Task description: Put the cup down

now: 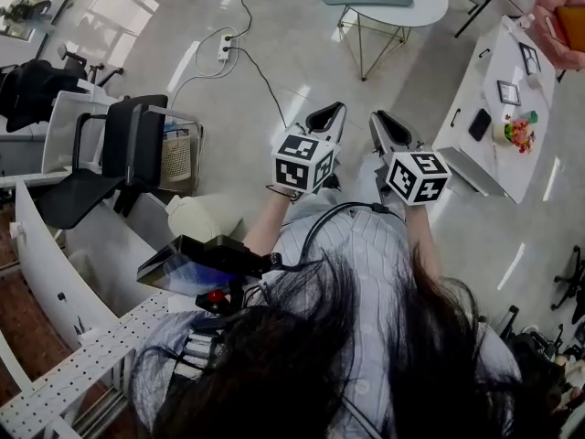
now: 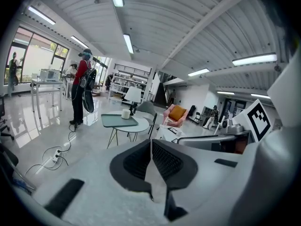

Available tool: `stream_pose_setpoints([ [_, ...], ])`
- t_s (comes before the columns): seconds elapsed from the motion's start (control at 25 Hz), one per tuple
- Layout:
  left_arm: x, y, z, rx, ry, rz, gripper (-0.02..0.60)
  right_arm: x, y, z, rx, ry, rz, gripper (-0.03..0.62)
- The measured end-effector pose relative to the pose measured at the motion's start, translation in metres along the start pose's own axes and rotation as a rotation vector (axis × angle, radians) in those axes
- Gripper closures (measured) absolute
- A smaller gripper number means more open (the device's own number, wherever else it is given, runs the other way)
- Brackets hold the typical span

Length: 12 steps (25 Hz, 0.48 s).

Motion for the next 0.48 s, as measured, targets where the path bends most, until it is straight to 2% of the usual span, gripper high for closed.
stream_pose_setpoints([
  [0.48,-0.0072,0.0008,0.007,-0.039,-0.001,-0.02,0.565,-0.0014,0.0045,-0.0075,0.006,0.03,0.002,0.528],
])
Point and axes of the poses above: the fingertips, and each gripper's own axes: y backward along the fingers, z to its right, x out of its top, the point moved 2 cm from there along y, backward along the fingers, and after that the axes turned 9 degrees about y, right-handed, at the moved point
